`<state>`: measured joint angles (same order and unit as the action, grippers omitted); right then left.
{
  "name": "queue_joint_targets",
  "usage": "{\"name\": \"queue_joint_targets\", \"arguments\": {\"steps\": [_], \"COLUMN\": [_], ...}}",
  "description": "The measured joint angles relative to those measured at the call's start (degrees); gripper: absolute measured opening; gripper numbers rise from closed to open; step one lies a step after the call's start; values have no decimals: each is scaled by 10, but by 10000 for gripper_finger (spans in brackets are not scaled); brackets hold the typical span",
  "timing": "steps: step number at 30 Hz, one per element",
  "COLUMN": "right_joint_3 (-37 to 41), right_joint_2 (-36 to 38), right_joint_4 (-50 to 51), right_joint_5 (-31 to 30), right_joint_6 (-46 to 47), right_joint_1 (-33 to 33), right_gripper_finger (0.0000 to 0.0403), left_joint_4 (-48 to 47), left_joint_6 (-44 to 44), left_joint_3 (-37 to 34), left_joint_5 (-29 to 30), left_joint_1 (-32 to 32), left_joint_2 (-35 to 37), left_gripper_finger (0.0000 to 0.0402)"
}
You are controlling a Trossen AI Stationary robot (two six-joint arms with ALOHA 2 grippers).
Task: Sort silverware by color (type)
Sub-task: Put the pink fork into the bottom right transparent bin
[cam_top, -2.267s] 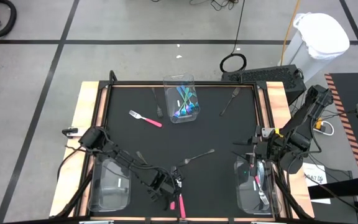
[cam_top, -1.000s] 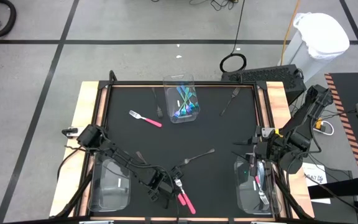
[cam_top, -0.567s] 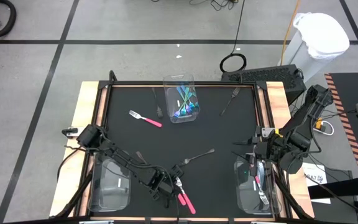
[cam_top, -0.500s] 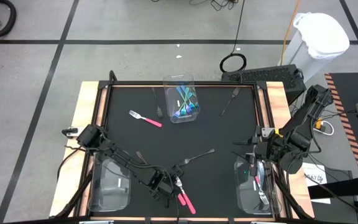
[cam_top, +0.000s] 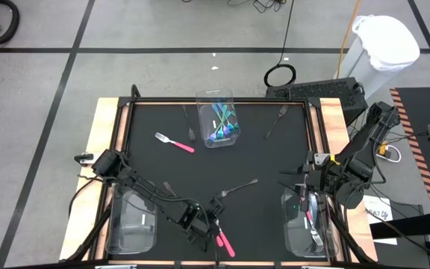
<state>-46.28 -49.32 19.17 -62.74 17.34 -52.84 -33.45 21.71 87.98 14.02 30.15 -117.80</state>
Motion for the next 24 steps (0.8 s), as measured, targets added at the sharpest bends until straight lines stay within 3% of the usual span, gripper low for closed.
{"name": "queue_joint_targets", "arguments": {"steps": [14, 24], "right_joint_3": [0, 0], "right_joint_2": [0, 0], "right_joint_4": [0, 0], "right_joint_5": [0, 0], "right_joint_6": [0, 0], "right_joint_1": [0, 0], "right_gripper_finger": [137, 137], "left_joint_4": [-21, -18], "left_joint_6": [-4, -34], "left_joint_3": [6, 5], "left_joint_5": [-50, -52], "left_joint_1": [11, 27], "left_joint_2": [0, 0], "left_gripper_finger": [39, 152]}}
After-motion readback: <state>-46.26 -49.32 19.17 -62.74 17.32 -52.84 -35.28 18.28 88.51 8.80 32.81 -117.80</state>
